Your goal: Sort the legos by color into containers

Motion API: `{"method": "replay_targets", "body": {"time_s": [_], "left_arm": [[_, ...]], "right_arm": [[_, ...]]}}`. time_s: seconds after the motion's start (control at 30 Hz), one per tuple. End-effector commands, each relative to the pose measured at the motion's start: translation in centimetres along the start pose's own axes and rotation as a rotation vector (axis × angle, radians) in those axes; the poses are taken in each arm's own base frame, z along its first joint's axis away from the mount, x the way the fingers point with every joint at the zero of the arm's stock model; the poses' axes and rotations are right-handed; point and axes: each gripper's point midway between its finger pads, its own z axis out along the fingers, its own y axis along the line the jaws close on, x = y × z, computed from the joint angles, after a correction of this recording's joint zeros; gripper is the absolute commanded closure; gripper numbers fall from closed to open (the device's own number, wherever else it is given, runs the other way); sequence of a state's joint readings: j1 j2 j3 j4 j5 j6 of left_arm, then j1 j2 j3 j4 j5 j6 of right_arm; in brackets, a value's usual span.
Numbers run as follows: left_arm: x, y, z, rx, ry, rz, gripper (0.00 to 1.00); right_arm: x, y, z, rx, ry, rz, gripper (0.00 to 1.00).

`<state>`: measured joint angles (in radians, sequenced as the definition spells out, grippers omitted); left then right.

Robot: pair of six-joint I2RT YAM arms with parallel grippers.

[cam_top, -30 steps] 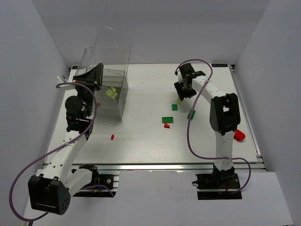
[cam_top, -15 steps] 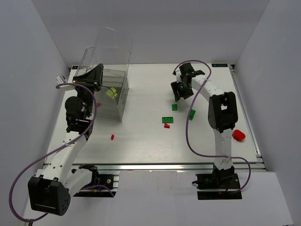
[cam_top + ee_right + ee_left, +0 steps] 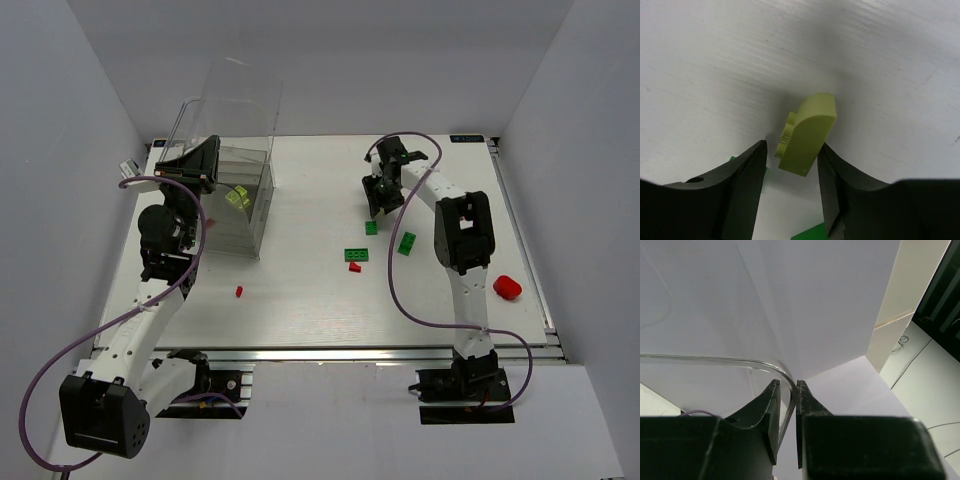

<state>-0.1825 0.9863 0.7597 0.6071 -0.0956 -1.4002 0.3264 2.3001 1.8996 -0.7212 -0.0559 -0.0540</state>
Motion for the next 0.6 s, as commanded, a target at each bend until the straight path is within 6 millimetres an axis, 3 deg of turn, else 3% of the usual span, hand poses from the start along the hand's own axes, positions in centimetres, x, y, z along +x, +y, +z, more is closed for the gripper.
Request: {"method": "replay_targets", "body": {"time_s": [0.0,0.07,0.1,0.13,0.2,0.27,0.4,0.5,0.57], "left_arm": [[-0.3,3.2,-0.3,-0.107,-0.026,-0.046,0.81],[-0.3,3.1,-0.2,-0.105,-0.026,-0.046,0.81],[-0.3,3.1,-0.2,-0.105,-0.026,-0.046,0.81],[-0.3,3.2,-0.2,-0.108,-0.026,-0.046,0.81],[-0.2,3.3,-0.1,-0.108,-0.023,-0.046,0.81],[-0.2,3.2,-0.1,-0.103,-0.019,-0.047,0.81],[-0.1,3.0,0.1,-0.098,-0.016,-0.048,0.81],[0.0,3.3,0.1,-0.102,-0.013,-0.047,0.81],[0.0,3.1,0.1,-0.097,-0.012,-0.048,0.81]], "right_arm": [[-1.9,-0.9,0.0,0.044,-0.051,0.026,0.50],[-2.1,-0.8,-0.2,0.040,-0.060,0.022,0.63],[-2.6,-0.7,-0.6,0.033,-0.074,0.006,0.69],[-3.4,-0.4,-0.7,0.012,-0.107,-0.009,0.80],[-4.6,0.6,-1.8,-0.039,-0.185,-0.068,0.91],[-7.4,1.8,-4.0,-0.087,-0.322,-0.152,1.00],[-9.6,8.7,-8.6,-0.418,-0.513,-0.458,1.00],[-9.6,14.3,-12.4,-0.704,-0.639,-0.658,1.00],[-10.2,17.2,-14.3,-0.802,-0.750,-0.793,1.00]]}}
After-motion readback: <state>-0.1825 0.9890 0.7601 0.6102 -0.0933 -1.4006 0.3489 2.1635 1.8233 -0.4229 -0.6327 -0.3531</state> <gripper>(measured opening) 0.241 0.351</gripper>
